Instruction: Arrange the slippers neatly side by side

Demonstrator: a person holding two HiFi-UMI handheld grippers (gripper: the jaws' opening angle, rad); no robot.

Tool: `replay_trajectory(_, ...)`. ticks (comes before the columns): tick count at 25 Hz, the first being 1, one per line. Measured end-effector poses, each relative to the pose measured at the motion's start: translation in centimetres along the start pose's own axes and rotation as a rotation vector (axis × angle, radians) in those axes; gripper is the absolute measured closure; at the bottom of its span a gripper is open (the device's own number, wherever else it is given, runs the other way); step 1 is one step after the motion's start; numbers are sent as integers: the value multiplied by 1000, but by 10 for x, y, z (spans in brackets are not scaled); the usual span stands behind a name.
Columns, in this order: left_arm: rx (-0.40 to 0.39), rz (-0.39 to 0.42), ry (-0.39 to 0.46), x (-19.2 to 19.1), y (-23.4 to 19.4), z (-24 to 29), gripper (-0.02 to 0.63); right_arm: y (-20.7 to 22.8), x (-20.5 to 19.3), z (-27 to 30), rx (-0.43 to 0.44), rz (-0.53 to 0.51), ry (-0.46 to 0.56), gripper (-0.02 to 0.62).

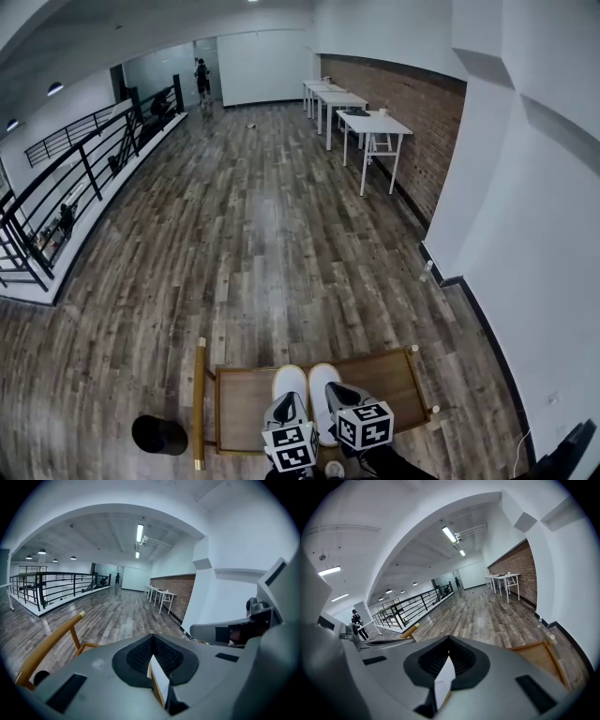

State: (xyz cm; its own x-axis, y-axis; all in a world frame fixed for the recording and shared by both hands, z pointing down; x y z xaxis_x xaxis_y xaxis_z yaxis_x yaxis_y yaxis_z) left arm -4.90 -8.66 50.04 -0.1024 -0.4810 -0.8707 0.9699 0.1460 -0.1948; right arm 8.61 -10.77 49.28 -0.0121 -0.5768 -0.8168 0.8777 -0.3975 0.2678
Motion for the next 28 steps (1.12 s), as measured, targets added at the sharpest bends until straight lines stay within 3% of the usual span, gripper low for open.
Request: replay_trajectory(28, 38, 29, -21, -7, -11, -14, 604, -13, -15, -5, -22, -42, -29, 597)
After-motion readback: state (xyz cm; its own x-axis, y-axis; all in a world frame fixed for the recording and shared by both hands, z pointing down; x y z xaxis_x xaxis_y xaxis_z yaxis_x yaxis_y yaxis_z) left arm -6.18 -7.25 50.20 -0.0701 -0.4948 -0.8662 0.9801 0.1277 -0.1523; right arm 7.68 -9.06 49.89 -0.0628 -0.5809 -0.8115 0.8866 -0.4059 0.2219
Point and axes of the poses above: the fingertips, and each gripper's own axes: z forward along the fingers, y to its right, x out of its top, the point moved 7 cm from there along -z, backward along the fingers, and after that the axes turned 2 degrees about -y, right-handed, at the moved point
